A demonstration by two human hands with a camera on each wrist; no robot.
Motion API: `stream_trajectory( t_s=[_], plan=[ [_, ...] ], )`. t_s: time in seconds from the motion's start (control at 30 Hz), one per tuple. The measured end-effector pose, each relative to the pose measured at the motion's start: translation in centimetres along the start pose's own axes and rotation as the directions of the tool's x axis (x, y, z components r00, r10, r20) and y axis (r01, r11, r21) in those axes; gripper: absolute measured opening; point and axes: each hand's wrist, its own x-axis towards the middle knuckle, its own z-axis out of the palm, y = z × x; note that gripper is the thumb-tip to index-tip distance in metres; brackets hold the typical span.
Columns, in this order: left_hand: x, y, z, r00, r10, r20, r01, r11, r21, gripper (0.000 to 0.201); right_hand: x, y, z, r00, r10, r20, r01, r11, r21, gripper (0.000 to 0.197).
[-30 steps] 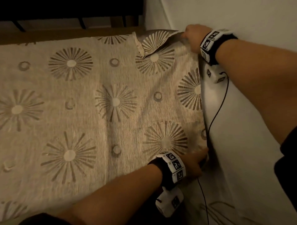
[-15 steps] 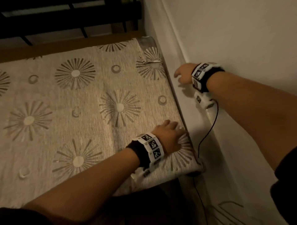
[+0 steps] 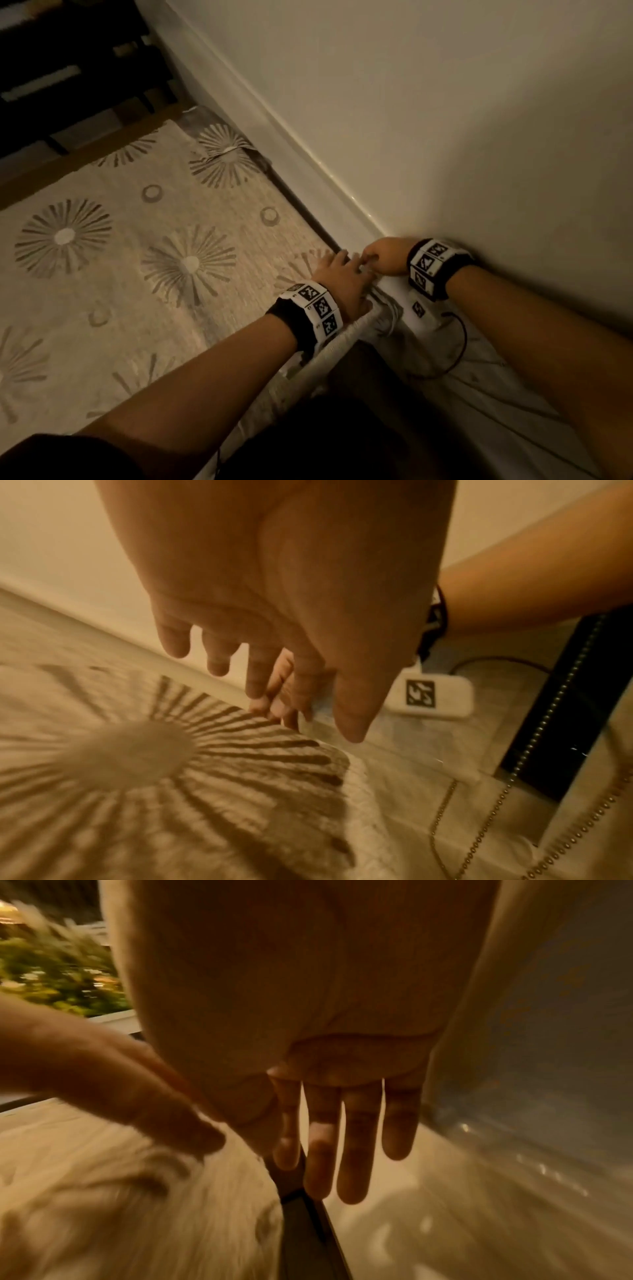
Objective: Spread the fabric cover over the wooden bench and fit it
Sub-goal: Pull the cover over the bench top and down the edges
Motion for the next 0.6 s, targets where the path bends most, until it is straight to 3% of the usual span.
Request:
stream_trajectory(
  t_s=[0.07, 0.17, 0.3, 0.47, 0.6],
  plan=[
    [1.0, 1.2, -0.1, 0.995, 0.062, 0.084, -0.065, 0.997, 0.038, 0.061, -1.4, 1.4, 2.5, 0.996, 0.061, 0.06, -0.066, 0.993, 0.097, 0.036],
    [1.8, 2.3, 0.3, 0.975, 0.046, 0.216, -0.074, 0.99, 0.123, 0.06, -2.5, 2.8, 6.1, 0.987, 0.098, 0.124, -0.129, 0.953, 0.273, 0.044],
    [1.8, 3.0, 0.7, 0.968, 0.002, 0.25, -0.039, 0.989, 0.146, 0.059, -3.1, 3.9, 9.6, 0.991, 0.128, 0.032, -0.129, 0.876, 0.465, 0.054],
    [1.5, 2.8, 1.1, 0.976, 0.019, 0.219, -0.048, 0.991, 0.129, 0.055, -3.5, 3.7, 10.9, 0.98, 0.173, -0.103, -0.107, 0.881, 0.46, 0.03],
    [1.4, 2.4, 1.8, 0.982, 0.008, 0.187, -0.021, 0.997, 0.069, 0.059, -3.8, 4.1, 10.8, 0.923, 0.278, -0.265, -0.171, 0.916, 0.363, 0.04]
  ],
)
